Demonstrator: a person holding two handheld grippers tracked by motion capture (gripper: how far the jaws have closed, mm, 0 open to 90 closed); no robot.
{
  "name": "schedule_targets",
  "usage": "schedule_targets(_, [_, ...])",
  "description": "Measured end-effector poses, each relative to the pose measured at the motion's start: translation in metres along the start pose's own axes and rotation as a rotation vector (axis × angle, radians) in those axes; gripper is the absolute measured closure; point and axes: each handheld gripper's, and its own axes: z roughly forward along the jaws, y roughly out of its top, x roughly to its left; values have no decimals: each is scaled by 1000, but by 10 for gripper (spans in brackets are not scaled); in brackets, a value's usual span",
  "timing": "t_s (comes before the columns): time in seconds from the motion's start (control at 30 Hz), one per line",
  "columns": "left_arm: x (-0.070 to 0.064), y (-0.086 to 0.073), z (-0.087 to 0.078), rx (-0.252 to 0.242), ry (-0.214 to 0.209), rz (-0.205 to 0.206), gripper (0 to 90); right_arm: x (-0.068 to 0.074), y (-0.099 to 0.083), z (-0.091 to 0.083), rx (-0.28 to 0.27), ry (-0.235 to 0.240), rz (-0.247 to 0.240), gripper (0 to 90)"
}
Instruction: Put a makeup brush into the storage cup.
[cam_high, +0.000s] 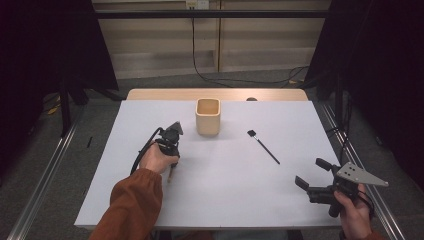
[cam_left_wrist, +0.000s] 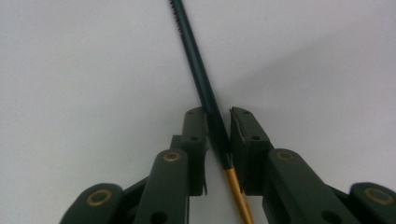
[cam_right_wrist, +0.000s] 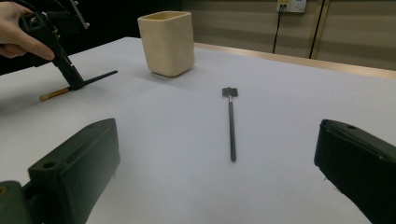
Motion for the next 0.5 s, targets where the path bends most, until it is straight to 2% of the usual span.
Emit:
schedule_targets(0.07, [1,-1,0,-8,8,18,828,0,0,0,1,1,-1,0])
schedule_targets(0.23, [0,-1,0,-9,8,28,839,0,0,0,1,1,0,0])
schedule_targets(0.43, [6,-3,-1,-28,-31,27,839,0,0,0,2,-1,0,0])
schedule_targets(0.47, [7,-4,-2,-33,-45,5,839,-1,0,0,4,-1,-1,0])
schedule_targets(0.5, [7,-4,-2,-33,-45,5,839,-1,0,0,4,-1,-1,0])
